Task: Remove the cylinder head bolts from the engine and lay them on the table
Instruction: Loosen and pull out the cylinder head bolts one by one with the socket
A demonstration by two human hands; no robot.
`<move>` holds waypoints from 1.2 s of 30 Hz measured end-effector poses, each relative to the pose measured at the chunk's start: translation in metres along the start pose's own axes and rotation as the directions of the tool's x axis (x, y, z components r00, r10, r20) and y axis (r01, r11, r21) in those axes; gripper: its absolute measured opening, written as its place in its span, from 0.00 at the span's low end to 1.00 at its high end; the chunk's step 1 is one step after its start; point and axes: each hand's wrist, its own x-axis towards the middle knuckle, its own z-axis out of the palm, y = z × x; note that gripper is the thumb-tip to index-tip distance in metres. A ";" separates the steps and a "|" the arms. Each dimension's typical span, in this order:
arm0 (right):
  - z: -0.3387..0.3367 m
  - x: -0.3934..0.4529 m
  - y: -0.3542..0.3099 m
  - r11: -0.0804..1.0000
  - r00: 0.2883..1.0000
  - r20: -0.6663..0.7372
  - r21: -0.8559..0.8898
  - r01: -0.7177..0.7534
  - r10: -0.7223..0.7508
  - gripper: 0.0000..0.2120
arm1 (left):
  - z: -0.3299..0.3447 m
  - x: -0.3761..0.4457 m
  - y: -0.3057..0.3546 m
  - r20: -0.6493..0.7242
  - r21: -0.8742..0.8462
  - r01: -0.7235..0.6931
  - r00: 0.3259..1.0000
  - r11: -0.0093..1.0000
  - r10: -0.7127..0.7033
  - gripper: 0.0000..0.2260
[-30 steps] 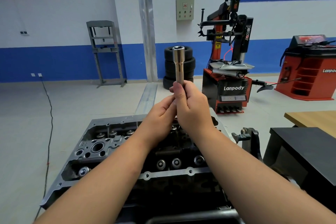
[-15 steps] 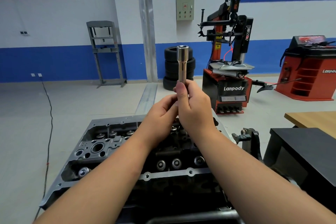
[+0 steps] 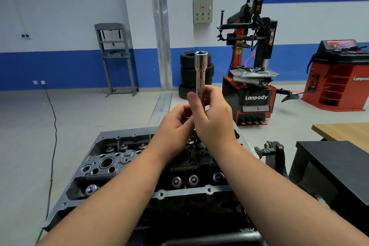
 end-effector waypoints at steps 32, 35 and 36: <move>0.000 0.000 -0.002 0.999 0.999 0.015 0.008 0.033 -0.033 0.06 | 0.001 0.001 0.000 0.007 -0.071 0.021 1.000 0.997 -0.020 0.12; 0.001 0.000 -0.001 0.999 0.997 0.066 -0.021 0.032 -0.031 0.13 | 0.003 0.000 0.002 0.022 -0.081 0.033 0.999 0.996 -0.031 0.14; 0.001 0.000 -0.001 1.000 0.998 0.066 -0.016 0.023 -0.022 0.13 | 0.003 -0.001 0.002 0.017 -0.059 0.022 1.000 0.998 -0.021 0.13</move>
